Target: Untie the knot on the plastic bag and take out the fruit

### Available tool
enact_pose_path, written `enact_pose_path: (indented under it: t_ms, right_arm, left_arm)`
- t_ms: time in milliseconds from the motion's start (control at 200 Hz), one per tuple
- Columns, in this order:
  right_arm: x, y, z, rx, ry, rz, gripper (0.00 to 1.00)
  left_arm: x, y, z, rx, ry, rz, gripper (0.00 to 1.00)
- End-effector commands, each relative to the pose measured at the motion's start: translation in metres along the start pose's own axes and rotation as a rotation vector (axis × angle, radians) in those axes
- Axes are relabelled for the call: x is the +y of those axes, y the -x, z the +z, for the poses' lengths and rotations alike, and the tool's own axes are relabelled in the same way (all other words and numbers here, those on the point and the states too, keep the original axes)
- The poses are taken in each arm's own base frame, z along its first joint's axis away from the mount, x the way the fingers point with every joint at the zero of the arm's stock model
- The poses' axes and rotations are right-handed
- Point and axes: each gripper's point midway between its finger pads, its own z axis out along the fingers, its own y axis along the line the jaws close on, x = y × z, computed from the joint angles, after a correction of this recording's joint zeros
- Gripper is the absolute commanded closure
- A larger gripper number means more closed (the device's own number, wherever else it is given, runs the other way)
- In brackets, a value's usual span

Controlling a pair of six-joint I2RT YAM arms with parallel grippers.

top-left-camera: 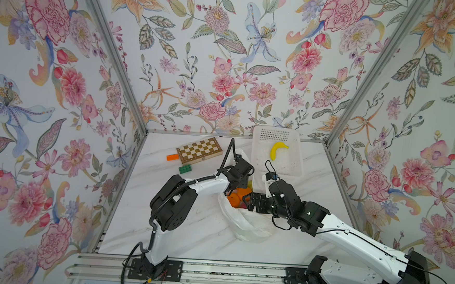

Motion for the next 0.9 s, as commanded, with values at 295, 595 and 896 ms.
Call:
enact_pose_path:
  t_ms: [295,595,896]
  right_arm:
    - [0.002,0.001,0.0,-0.002,0.016,0.011,0.03]
    - [-0.007,0.01,0.0,-0.031,-0.009,0.025,0.03]
    - [-0.021,0.032,0.009,-0.07,-0.02,0.071,0.04]
  left_arm:
    - [0.006,-0.008,0.025,0.014,0.026,0.009,0.29]
    - [-0.002,-0.001,-0.003,-0.02,-0.075,-0.008,0.44]
    - [-0.012,-0.007,-0.037,-0.039,-0.203,-0.002,0.47]
